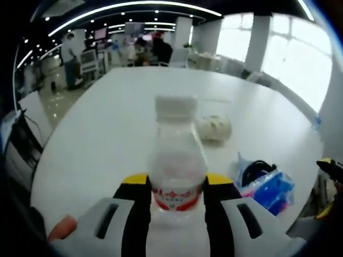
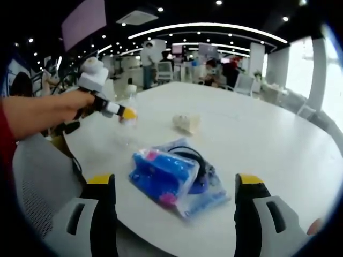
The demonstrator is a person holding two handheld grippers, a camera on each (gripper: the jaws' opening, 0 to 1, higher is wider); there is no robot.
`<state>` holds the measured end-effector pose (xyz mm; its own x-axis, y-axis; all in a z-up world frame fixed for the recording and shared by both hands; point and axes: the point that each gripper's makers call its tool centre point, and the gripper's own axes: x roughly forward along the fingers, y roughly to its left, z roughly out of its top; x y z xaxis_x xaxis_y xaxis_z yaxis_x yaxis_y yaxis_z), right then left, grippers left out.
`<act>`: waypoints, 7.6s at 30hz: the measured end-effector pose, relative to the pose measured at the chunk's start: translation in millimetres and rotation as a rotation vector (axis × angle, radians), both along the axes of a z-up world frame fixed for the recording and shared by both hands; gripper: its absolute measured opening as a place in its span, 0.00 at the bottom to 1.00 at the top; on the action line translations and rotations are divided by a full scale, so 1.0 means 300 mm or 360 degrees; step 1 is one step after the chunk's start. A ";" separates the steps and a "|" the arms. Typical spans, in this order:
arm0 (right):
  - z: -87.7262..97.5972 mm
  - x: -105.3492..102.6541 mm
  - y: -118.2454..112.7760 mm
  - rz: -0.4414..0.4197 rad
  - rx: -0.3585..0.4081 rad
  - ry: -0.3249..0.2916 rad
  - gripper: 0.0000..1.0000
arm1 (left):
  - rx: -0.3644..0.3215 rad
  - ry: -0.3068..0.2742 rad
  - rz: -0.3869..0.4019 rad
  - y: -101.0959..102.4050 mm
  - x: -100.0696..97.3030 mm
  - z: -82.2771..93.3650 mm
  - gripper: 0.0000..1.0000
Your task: Arrange the tabletop items into an orderly group along one side of the table until the central work area is clear of visible clutter.
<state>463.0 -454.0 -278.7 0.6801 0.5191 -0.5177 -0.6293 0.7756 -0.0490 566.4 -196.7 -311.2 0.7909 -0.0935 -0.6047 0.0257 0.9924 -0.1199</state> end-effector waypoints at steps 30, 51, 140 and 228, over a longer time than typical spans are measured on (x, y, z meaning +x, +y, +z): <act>-0.041 -0.008 -0.002 0.0003 -0.0057 0.0076 0.91 | 0.0085 -0.0295 0.0211 0.280 0.190 0.073 0.34; -0.057 -0.014 -0.006 0.0002 -0.0084 0.0106 0.90 | 0.0119 -0.0343 0.0260 0.304 0.188 0.011 0.35; -0.062 -0.029 0.013 0.0081 -0.0130 0.0100 0.88 | 0.0055 -0.0458 0.0131 0.103 -0.095 0.213 0.57; -0.007 0.475 0.139 0.0356 0.0380 -0.0039 0.83 | -0.0231 -0.0392 -0.0583 -0.199 -0.257 0.179 0.69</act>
<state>605.4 -412.3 -280.7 0.5464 0.7618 -0.3481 -0.7862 0.6098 0.1003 489.4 -256.4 -257.6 0.8084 -0.4632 -0.3633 0.4164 0.8861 -0.2034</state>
